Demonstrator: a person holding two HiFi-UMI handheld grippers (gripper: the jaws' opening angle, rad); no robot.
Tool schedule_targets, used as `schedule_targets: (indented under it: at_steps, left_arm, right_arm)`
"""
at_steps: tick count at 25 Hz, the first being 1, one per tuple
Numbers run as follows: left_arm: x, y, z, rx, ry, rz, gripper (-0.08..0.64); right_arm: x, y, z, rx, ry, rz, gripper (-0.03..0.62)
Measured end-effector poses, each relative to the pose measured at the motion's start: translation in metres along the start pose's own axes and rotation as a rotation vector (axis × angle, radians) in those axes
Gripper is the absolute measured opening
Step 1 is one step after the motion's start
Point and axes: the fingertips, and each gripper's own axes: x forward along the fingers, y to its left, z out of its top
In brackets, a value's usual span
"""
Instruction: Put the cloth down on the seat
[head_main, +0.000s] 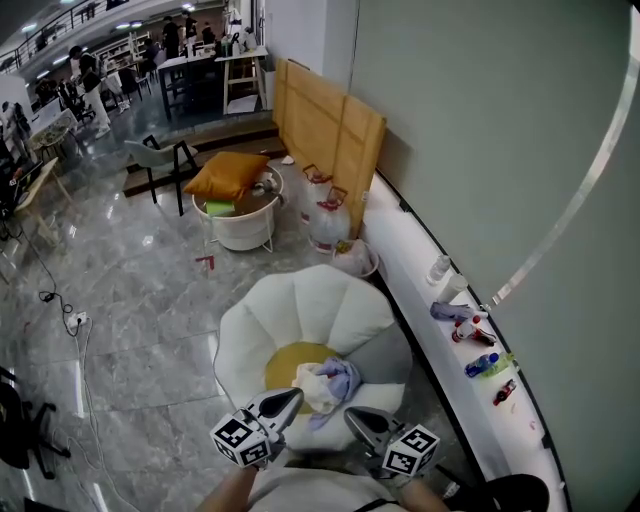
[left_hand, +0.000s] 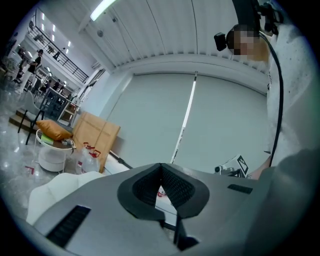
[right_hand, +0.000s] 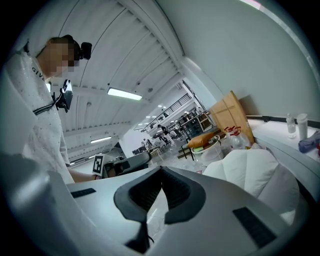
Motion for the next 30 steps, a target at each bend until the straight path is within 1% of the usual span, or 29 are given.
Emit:
schedule_targets:
  at_steps: [5,9,18,24,30]
  left_arm:
    - [0.002,0.001,-0.004,-0.014,0.019,-0.004,0.014]
    - [-0.002,0.001,-0.009,-0.025,0.036,0.003,0.012]
    - [-0.012,0.007,-0.021,-0.051,0.071,0.043,0.012]
    - [-0.015,0.011,-0.026,-0.054,0.084,0.082,0.014]
    - [-0.017,0.015,-0.031,-0.062,0.082,0.115,0.014]
  right_arm:
    - [0.003,-0.001,-0.001,0.014,0.014,-0.006,0.017]
    - [0.006,0.0,-0.006,0.024,0.028,0.007,0.015]
    - [0.017,-0.002,-0.018,0.045,0.071,0.045,0.015]
    - [0.022,-0.008,-0.026,0.063,0.097,0.077,0.015]
    - [0.029,-0.014,-0.027,0.024,0.1,0.091,0.015]
